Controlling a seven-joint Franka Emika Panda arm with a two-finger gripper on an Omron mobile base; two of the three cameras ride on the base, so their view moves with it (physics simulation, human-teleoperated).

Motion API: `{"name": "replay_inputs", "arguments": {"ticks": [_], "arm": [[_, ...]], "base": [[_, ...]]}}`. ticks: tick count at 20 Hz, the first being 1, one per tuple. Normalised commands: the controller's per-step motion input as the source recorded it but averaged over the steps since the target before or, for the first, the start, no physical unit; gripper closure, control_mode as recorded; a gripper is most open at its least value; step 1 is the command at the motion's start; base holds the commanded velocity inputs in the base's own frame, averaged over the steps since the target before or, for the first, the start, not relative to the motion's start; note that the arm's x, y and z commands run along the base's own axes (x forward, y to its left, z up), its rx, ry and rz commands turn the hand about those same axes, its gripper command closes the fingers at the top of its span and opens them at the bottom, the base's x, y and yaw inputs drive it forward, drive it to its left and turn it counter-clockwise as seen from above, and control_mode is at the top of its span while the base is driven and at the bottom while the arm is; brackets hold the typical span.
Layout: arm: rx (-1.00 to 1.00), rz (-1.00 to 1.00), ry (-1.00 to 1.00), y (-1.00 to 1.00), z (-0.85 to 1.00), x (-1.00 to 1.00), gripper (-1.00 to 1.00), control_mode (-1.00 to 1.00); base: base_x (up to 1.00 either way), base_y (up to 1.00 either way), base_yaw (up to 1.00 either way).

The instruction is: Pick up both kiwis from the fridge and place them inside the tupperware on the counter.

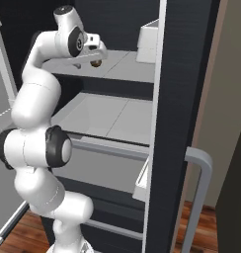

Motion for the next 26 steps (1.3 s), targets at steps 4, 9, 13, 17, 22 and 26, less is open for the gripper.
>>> {"name": "replay_inputs", "arguments": {"ticks": [4, 9, 13, 17, 22, 26], "arm": [[0.10, 0.00, -0.05, -0.02, -0.07, 0.39, -1.00, -1.00], [0.08, 0.00, -0.02, -0.01, -0.02, 0.40, -1.00, -1.00], [0.01, 0.00, 0.00, 0.00, -0.02, 0.35, -1.00, -1.00], [0.00, 0.00, 0.00, 0.00, -0.06, 0.27, -1.00, -1.00], [0.00, 0.00, 0.00, 0.00, -0.03, 0.23, -1.00, -1.00], [0.00, 0.00, 0.00, 0.00, 0.00, 0.22, -1.00, -1.00]], "base": [[0.00, 0.00, 0.00], [0.00, 0.00, 0.00], [0.00, 0.00, 0.00], [0.00, 0.00, 0.00], [0.00, 0.00, 0.00], [0.00, 0.00, 0.00]]}}
